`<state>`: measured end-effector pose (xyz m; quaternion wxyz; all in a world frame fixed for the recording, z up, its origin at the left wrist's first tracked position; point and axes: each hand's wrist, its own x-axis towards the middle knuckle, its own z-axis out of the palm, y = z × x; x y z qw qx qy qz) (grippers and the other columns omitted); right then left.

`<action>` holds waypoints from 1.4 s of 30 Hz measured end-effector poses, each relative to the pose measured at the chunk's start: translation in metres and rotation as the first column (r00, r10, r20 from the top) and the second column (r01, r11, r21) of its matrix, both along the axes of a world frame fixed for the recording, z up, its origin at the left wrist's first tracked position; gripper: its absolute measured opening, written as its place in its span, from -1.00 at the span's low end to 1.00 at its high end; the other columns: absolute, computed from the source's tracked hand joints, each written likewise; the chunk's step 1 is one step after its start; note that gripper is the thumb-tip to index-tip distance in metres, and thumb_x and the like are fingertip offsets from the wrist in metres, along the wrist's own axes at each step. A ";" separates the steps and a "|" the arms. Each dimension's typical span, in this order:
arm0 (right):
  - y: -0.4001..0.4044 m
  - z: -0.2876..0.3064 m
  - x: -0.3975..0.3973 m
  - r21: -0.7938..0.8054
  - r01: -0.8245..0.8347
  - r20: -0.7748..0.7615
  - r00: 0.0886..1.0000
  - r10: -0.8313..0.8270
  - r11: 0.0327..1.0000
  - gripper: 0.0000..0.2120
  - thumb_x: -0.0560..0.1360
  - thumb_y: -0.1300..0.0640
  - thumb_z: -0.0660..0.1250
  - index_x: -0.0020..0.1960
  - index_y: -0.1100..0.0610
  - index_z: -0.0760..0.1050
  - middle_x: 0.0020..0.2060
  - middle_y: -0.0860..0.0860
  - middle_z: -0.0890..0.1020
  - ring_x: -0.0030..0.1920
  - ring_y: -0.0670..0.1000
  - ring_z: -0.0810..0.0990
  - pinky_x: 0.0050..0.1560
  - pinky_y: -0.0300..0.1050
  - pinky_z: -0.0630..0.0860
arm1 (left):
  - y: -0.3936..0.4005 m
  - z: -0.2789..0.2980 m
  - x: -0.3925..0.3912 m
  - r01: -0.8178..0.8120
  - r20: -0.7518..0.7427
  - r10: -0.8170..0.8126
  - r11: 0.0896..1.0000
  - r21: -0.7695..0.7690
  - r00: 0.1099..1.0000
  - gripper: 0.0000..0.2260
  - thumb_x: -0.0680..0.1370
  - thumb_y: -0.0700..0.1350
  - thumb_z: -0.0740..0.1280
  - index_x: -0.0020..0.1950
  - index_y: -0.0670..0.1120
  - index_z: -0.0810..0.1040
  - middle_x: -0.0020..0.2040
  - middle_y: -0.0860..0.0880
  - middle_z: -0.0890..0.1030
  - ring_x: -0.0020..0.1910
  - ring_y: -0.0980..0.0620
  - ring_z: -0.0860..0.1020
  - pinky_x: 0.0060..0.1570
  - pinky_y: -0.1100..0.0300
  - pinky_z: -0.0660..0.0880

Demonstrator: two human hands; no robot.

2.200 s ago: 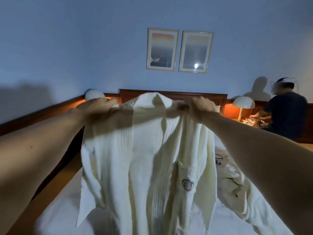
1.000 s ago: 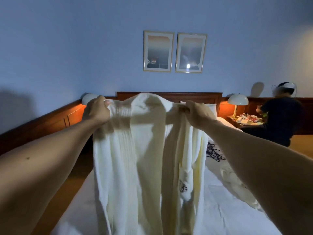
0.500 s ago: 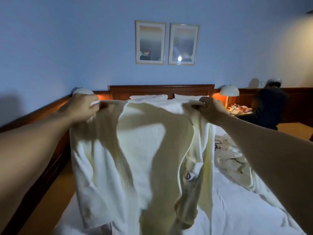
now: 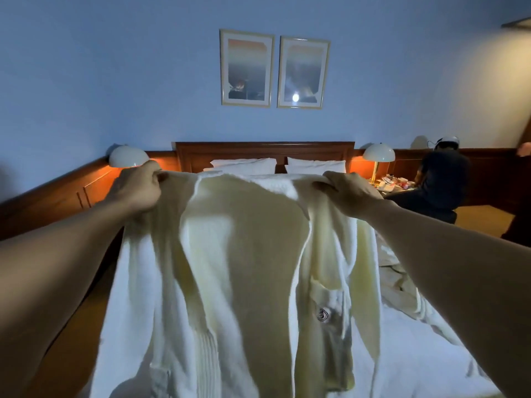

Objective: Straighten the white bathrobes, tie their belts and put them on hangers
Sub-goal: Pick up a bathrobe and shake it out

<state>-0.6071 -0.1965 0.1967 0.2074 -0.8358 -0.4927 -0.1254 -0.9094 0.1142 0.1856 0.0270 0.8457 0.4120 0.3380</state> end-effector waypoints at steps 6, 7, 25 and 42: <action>0.004 -0.023 0.026 -0.213 -0.064 -0.095 0.994 0.045 0.975 -0.58 0.59 -0.25 0.27 -0.18 0.08 0.54 -0.27 0.05 0.57 -0.23 0.08 0.54 -0.28 -0.05 0.39 | 0.017 -0.028 -0.006 0.137 -0.363 -0.132 0.991 -0.013 0.922 -0.53 0.67 0.20 0.01 -0.14 -0.10 0.48 -0.09 -0.19 0.61 -0.06 -0.20 0.52 -0.10 0.01 0.38; 0.000 -0.023 0.035 -0.251 -0.061 -0.102 0.994 0.037 0.966 -0.58 0.58 -0.25 0.29 -0.18 0.09 0.56 -0.27 0.06 0.59 -0.21 0.10 0.56 -0.24 -0.03 0.44 | 0.021 -0.027 -0.011 0.188 -0.453 -0.172 0.982 -0.008 0.875 -0.44 0.63 0.33 -0.05 -0.17 -0.05 0.49 -0.17 -0.09 0.58 -0.10 -0.15 0.50 -0.08 0.02 0.38; 0.315 0.020 0.304 -0.179 0.121 0.161 0.983 -0.092 0.976 -0.57 0.60 -0.34 0.13 -0.07 -0.01 0.50 -0.19 0.02 0.54 -0.15 0.12 0.50 -0.19 -0.04 0.38 | 0.307 0.025 0.261 0.034 -0.425 0.022 0.992 0.125 0.905 -0.31 0.55 0.47 -0.15 -0.29 -0.02 0.48 -0.07 -0.14 0.67 -0.07 -0.18 0.56 0.09 -0.05 0.52; 0.547 -0.457 0.285 -0.522 -0.220 -0.384 0.923 0.003 0.824 -0.58 0.62 -0.04 0.21 0.46 0.02 0.34 0.43 0.10 0.36 0.40 0.18 0.35 0.38 0.20 0.30 | 0.380 -0.461 0.306 -0.497 -0.669 -0.073 0.610 -0.617 0.740 -0.71 0.63 -0.03 0.20 0.22 -0.18 0.51 0.08 -0.15 0.56 0.04 -0.16 0.55 -0.10 0.09 0.48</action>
